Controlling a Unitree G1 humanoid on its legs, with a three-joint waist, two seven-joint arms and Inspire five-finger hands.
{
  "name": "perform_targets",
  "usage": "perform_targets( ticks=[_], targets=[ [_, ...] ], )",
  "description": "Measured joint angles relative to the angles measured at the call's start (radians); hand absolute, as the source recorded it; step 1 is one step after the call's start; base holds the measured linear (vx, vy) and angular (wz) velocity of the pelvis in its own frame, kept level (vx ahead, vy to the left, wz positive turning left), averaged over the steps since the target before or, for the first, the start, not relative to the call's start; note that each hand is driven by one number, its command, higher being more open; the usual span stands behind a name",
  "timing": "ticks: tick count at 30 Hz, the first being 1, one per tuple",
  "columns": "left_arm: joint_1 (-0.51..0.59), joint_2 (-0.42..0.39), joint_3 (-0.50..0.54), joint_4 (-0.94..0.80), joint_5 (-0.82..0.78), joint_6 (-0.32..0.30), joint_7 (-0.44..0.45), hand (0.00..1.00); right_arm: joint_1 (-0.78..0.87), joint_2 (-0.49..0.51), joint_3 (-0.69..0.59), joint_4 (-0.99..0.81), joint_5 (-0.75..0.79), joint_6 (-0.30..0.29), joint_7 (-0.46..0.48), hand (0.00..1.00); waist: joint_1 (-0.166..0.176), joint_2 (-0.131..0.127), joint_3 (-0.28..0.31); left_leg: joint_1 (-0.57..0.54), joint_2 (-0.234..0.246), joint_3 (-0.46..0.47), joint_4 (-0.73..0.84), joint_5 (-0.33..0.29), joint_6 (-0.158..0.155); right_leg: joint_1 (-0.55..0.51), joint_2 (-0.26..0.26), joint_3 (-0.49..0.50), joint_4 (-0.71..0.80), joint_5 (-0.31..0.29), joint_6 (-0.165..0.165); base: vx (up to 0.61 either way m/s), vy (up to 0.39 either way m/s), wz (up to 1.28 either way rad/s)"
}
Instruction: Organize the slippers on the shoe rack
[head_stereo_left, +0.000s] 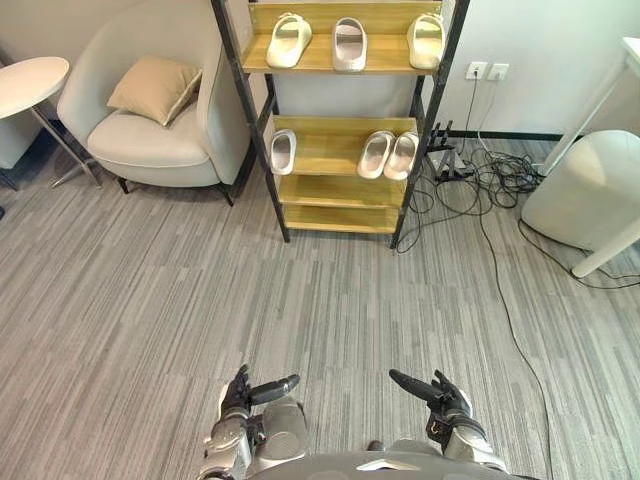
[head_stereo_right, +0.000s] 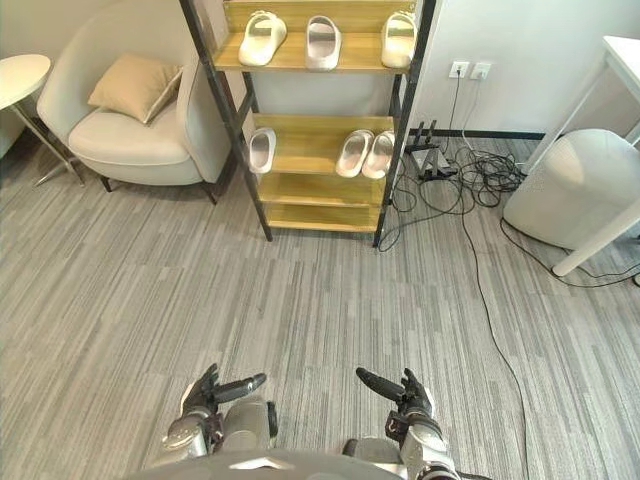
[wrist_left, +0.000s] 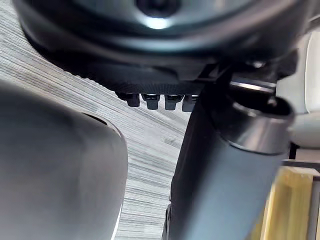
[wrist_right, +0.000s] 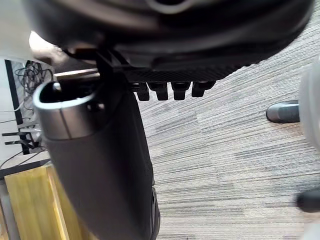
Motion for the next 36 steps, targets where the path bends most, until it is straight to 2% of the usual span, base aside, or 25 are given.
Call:
perform_targets(
  ticks=[1, 2, 3, 4, 5, 8, 10, 11, 12, 13, 15, 18, 19, 20, 21, 23, 26, 27, 28, 29, 30, 31, 33, 35, 36],
  targets=[
    [0.0, 0.005, -0.022, 0.001, 0.0, 0.0, 0.0, 1.0, 0.0, -0.002, 0.0, 0.003, 0.0, 0.0, 0.0, 1.0, 0.001, 0.0, 0.0, 0.009, -0.028, 0.0, -0.173, 0.085, -0.001, 0.021, -0.008, 0.008, -0.016, -0.013, 0.021, 0.33, 0.152, -0.29],
    [0.002, 0.002, -0.03, 0.003, -0.001, 0.001, 0.001, 1.0, 0.001, -0.009, 0.002, 0.01, 0.0, 0.001, 0.0, 1.0, 0.008, 0.01, -0.004, 0.021, -0.033, -0.002, -0.237, 0.216, 0.016, 0.031, -0.002, 0.025, -0.021, -0.026, 0.042, 0.35, 0.163, -0.3],
    [-0.004, 0.006, -0.031, 0.006, 0.0, 0.001, 0.001, 1.0, -0.005, -0.006, 0.003, 0.021, 0.0, 0.003, -0.001, 1.0, 0.017, 0.003, -0.004, 0.038, -0.044, 0.005, -0.246, 0.235, 0.084, 0.045, -0.011, 0.039, -0.022, -0.039, 0.053, 0.37, 0.126, -0.1],
    [-0.019, 0.026, -0.046, 0.016, 0.001, 0.001, 0.001, 1.0, -0.006, 0.013, 0.011, 0.023, 0.0, 0.008, 0.001, 1.0, 0.013, -0.041, -0.008, 0.039, -0.08, 0.008, -0.24, 0.204, 0.093, 0.041, -0.047, 0.041, -0.007, -0.038, 0.053, 0.54, 0.192, 0.06],
    [-0.03, 0.036, -0.048, 0.027, 0.001, 0.004, -0.003, 1.0, -0.004, 0.022, 0.01, 0.025, -0.001, 0.012, 0.004, 1.0, 0.015, -0.056, -0.011, 0.04, -0.092, 0.011, -0.209, 0.166, 0.105, 0.033, -0.067, 0.054, 0.04, -0.039, 0.054, 0.53, 0.177, 0.15],
    [-0.031, 0.037, -0.054, 0.049, 0.0, 0.012, -0.001, 1.0, -0.005, 0.024, 0.009, 0.024, -0.001, 0.014, 0.01, 1.0, 0.016, -0.057, -0.014, 0.117, -0.111, 0.025, -0.198, 0.098, 0.132, -0.026, -0.101, 0.107, 0.283, -0.034, 0.066, 0.41, 0.175, -0.04],
    [-0.03, 0.048, -0.092, 0.058, 0.0, 0.012, -0.002, 1.0, -0.006, 0.024, 0.007, 0.02, -0.001, 0.009, 0.019, 1.0, 0.013, -0.059, -0.016, 0.195, -0.132, 0.025, -0.237, 0.073, 0.143, -0.109, -0.13, 0.15, 0.544, 0.005, 0.145, 0.38, 0.128, 0.02],
    [-0.03, 0.051, -0.105, 0.065, 0.0, 0.013, -0.004, 1.0, -0.008, 0.023, 0.006, 0.019, -0.002, 0.009, 0.026, 1.0, 0.012, -0.062, -0.016, 0.244, -0.141, 0.019, -0.264, 0.059, 0.149, -0.161, -0.141, 0.147, 0.679, -0.007, 0.149, 0.4, 0.084, 0.11],
    [-0.029, 0.053, -0.121, 0.075, 0.001, 0.014, -0.002, 1.0, -0.008, 0.021, 0.008, 0.014, -0.004, 0.008, 0.03, 1.0, 0.008, -0.059, -0.017, 0.311, -0.146, 0.009, -0.301, 0.047, 0.149, -0.221, -0.149, 0.104, 0.784, -0.046, 0.12, 0.36, 0.044, 0.13],
    [-0.028, 0.053, -0.124, 0.079, 0.001, 0.014, -0.003, 1.0, -0.008, 0.02, 0.009, 0.013, -0.004, 0.008, 0.03, 1.0, 0.006, -0.056, -0.018, 0.324, -0.146, 0.006, -0.31, 0.045, 0.148, -0.235, -0.149, 0.09, 0.792, -0.056, 0.111, 0.29, 0.021, 0.24],
    [-0.02, 0.054, -0.125, 0.087, 0.002, 0.021, -0.003, 1.0, -0.011, 0.021, 0.01, 0.001, -0.006, 0.001, 0.034, 1.0, -0.014, -0.055, -0.021, 0.396, -0.137, -0.027, -0.359, 0.044, 0.146, -0.315, -0.125, 0.028, 0.727, -0.097, 0.047, 0.28, -0.027, 0.39],
    [-0.014, 0.05, -0.117, 0.091, 0.005, 0.023, -0.002, 1.0, -0.014, 0.024, 0.013, -0.019, -0.007, -0.018, 0.039, 1.0, -0.027, -0.047, -0.016, 0.444, -0.099, -0.065, -0.385, 0.029, 0.12, -0.389, -0.057, 0.039, 0.466, -0.085, 0.05, 0.35, -0.137, 0.42],
    [-0.014, 0.051, -0.116, 0.091, 0.01, 0.023, -0.003, 1.0, -0.016, 0.026, 0.013, -0.018, -0.007, -0.02, 0.039, 1.0, -0.027, -0.049, -0.017, 0.451, -0.093, -0.073, -0.387, 0.021, 0.107, -0.403, -0.049, 0.041, 0.391, -0.059, 0.051, 0.26, -0.153, 0.38],
    [-0.013, 0.054, -0.113, 0.091, 0.019, 0.023, -0.003, 1.0, -0.02, 0.03, 0.013, -0.016, -0.007, -0.023, 0.038, 1.0, -0.027, -0.057, -0.015, 0.47, -0.089, -0.088, -0.392, 0.005, 0.08, -0.407, -0.044, 0.045, 0.281, 0.057, 0.044, 0.37, -0.225, 0.42],
    [-0.012, 0.049, -0.104, 0.095, 0.021, 0.024, -0.002, 1.0, -0.018, 0.027, 0.01, -0.011, -0.01, -0.017, 0.038, 1.0, -0.033, -0.056, -0.022, 0.489, -0.079, -0.114, -0.401, -0.009, 0.057, -0.373, -0.027, 0.033, 0.243, 0.138, 0.006, 0.38, -0.249, 0.35],
    [-0.009, 0.015, -0.072, 0.098, 0.023, 0.021, -0.006, 1.0, -0.03, 0.015, -0.002, 0.006, -0.011, -0.011, 0.037, 1.0, -0.024, -0.015, -0.026, 0.493, -0.038, -0.117, -0.406, -0.012, 0.045, -0.367, 0.011, 0.018, 0.24, 0.108, -0.014, 0.36, -0.243, 0.1],
    [-0.005, 0.005, -0.04, 0.102, 0.039, 0.023, -0.019, 1.0, -0.029, 0.01, -0.026, 0.007, -0.01, -0.006, 0.03, 1.0, -0.036, -0.005, -0.027, 0.484, -0.008, -0.136, -0.345, -0.011, 0.037, -0.324, 0.03, -0.02, 0.22, 0.066, -0.03, 0.4, -0.282, 0.35],
    [-0.004, 0.003, -0.018, 0.092, 0.043, 0.023, -0.024, 1.0, -0.011, 0.009, -0.04, -0.003, -0.01, -0.006, 0.026, 1.0, -0.04, -0.003, -0.026, 0.413, 0.02, -0.148, -0.132, -0.035, -0.002, -0.25, 0.043, -0.052, 0.17, 0.052, -0.035, 0.25, -0.164, 0.56],
    [-0.004, 0.0, -0.002, 0.087, 0.044, 0.023, -0.026, 1.0, -0.002, 0.009, -0.04, -0.012, -0.009, -0.005, 0.024, 1.0, -0.039, -0.003, -0.026, 0.37, 0.032, -0.15, -0.031, -0.033, -0.009, -0.224, 0.049, -0.059, 0.155, 0.049, -0.038, 0.34, -0.2, 0.55],
    [0.002, -0.006, 0.024, 0.073, 0.042, 0.022, -0.025, 1.0, 0.012, 0.009, -0.037, -0.029, -0.009, -0.005, 0.024, 1.0, -0.036, 0.0, -0.026, 0.289, 0.063, -0.15, 0.154, -0.023, -0.032, -0.184, 0.063, -0.067, 0.124, 0.045, -0.043, 0.27, -0.126, 0.18],
    [0.004, -0.016, 0.05, 0.048, 0.039, 0.022, -0.021, 1.0, 0.017, 0.01, -0.033, -0.038, -0.004, -0.006, 0.023, 1.0, -0.025, 0.006, -0.024, 0.21, 0.103, -0.129, 0.327, -0.028, -0.033, -0.133, 0.084, -0.067, 0.095, 0.039, -0.052, 0.27, -0.098, 0.04],
    [0.009, -0.018, 0.05, 0.041, 0.038, 0.021, -0.021, 1.0, 0.017, 0.011, -0.032, -0.035, -0.001, -0.005, 0.022, 1.0, -0.018, 0.015, -0.027, 0.179, 0.12, -0.109, 0.368, -0.034, -0.033, -0.105, 0.09, -0.063, 0.081, 0.04, -0.051, 0.16, -0.01, -0.08],
    [0.006, -0.017, 0.036, 0.031, 0.041, 0.019, -0.023, 1.0, 0.016, 0.018, -0.031, -0.033, 0.0, -0.003, 0.022, 1.0, -0.013, 0.008, -0.024, 0.136, 0.121, -0.073, 0.338, -0.061, -0.032, -0.061, 0.087, -0.05, 0.05, 0.04, -0.051, 0.23, 0.046, -0.21],
    [0.002, -0.013, 0.021, 0.029, 0.042, 0.018, -0.022, 1.0, 0.01, 0.029, -0.031, -0.027, 0.0, -0.003, 0.022, 1.0, -0.011, 0.005, -0.022, 0.114, 0.086, -0.059, 0.126, -0.074, -0.03, -0.042, 0.062, -0.02, 0.035, 0.042, -0.041, 0.33, 0.18, -0.47],
    [-0.003, -0.007, 0.008, 0.03, 0.042, 0.018, -0.022, 1.0, 0.004, 0.032, -0.031, -0.027, 0.0, -0.003, 0.021, 1.0, -0.011, 0.0, -0.017, 0.109, 0.056, -0.072, -0.014, -0.054, -0.02, -0.033, 0.043, -0.004, 0.027, 0.04, -0.021, 0.32, 0.274, -0.4]
  ],
)
